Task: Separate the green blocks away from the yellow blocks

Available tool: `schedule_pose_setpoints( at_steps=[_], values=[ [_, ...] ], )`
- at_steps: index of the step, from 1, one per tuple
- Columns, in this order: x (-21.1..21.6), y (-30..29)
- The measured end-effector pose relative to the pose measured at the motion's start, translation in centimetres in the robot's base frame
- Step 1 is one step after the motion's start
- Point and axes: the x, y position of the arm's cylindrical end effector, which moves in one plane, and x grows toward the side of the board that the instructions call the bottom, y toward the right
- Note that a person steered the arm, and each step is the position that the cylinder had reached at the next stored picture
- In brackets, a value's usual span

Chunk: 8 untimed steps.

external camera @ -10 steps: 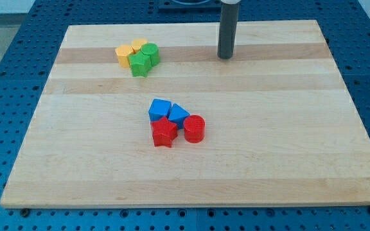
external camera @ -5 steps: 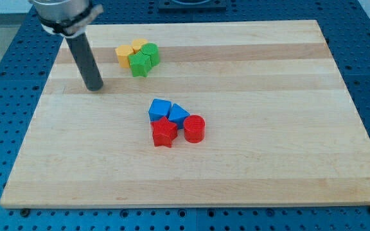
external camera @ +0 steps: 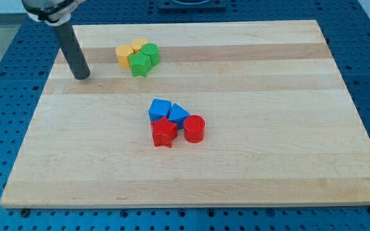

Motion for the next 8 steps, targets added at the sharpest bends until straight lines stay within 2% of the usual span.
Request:
schedule_pose_setpoints(
  at_steps=[3,7,8],
  values=[
    [-0.7,8.9],
    [-10.6,19.5],
    [-10.7,20.3]
  ],
)
